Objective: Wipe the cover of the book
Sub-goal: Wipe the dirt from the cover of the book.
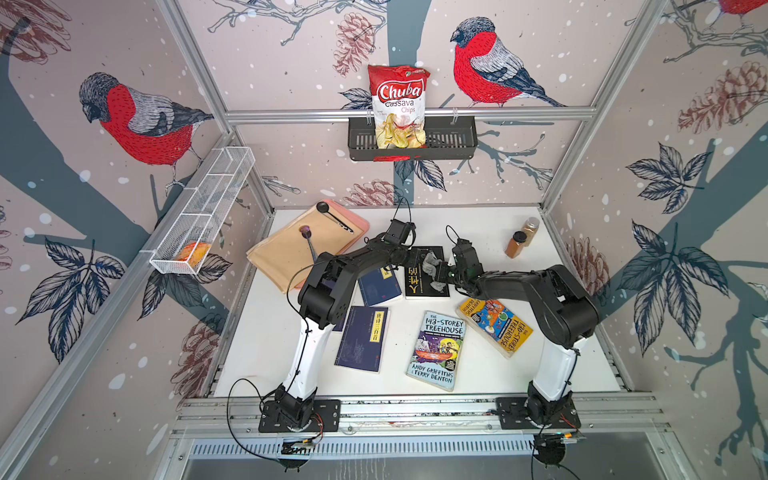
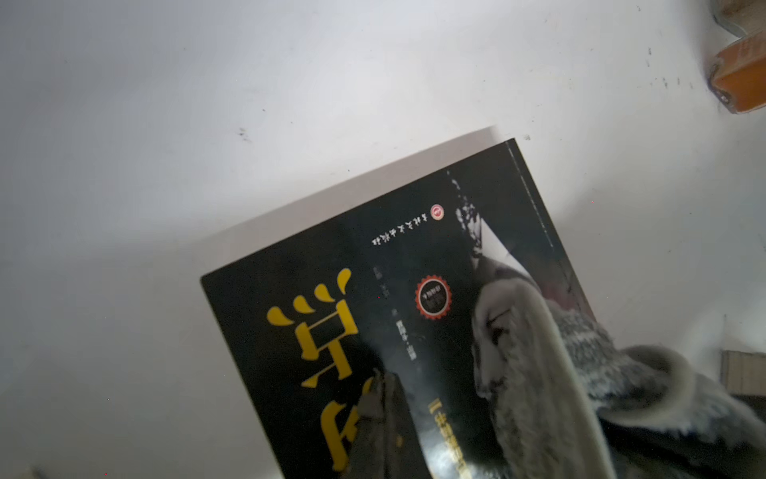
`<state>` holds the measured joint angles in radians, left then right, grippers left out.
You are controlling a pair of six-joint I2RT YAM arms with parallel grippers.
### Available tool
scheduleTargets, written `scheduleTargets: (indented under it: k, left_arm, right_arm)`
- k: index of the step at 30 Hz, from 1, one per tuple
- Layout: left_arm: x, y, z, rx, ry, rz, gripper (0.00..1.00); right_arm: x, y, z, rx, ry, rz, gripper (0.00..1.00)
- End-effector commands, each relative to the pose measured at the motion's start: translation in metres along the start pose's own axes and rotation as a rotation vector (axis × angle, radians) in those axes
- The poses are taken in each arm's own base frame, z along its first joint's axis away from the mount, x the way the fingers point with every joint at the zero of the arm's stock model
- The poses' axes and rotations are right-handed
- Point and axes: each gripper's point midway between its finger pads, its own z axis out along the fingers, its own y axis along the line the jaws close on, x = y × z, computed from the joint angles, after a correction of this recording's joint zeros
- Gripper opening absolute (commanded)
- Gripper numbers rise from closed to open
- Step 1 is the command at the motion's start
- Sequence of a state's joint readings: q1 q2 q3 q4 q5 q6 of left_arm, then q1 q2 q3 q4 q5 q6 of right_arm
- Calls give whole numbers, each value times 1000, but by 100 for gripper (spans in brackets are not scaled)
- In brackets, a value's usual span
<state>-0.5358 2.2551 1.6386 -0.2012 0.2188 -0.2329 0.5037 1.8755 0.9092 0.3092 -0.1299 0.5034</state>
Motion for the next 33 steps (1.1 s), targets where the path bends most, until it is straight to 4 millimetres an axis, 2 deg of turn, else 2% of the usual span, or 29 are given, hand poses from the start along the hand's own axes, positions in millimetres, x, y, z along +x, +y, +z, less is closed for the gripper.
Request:
scheduleTargets:
  k: [1, 6, 11, 14, 18, 21, 24, 28, 33]
  left_arm:
    - [31, 22, 7, -68, 105, -37, 0]
    - [32, 24, 6, -72, 107, -38, 0]
    - [34, 24, 8, -70, 112, -29, 0]
    - [34, 24, 8, -67, 113, -24, 0]
    - [33, 25, 7, -72, 113, -21, 0]
    - [34, 25, 7, -72, 114, -20, 0]
    - [33, 25, 6, -76, 112, -20, 0]
    - [32, 25, 6, -77, 110, -22, 0]
    - [35, 26, 11, -74, 125, -26, 0]
  right_arm:
    - [59, -38, -14, 162, 207, 23, 6]
    - [78, -41, -23, 169, 230, 31, 6]
    - [81, -43, -21, 173, 230, 37, 6]
    - [68, -49, -6, 181, 219, 41, 6]
    - [36, -60, 27, 208, 188, 51, 5]
    - [17, -56, 49, 192, 179, 48, 5]
    - [6, -47, 60, 178, 180, 36, 5]
    - [13, -37, 51, 156, 181, 13, 5]
    - [33, -37, 19, 159, 183, -15, 7]
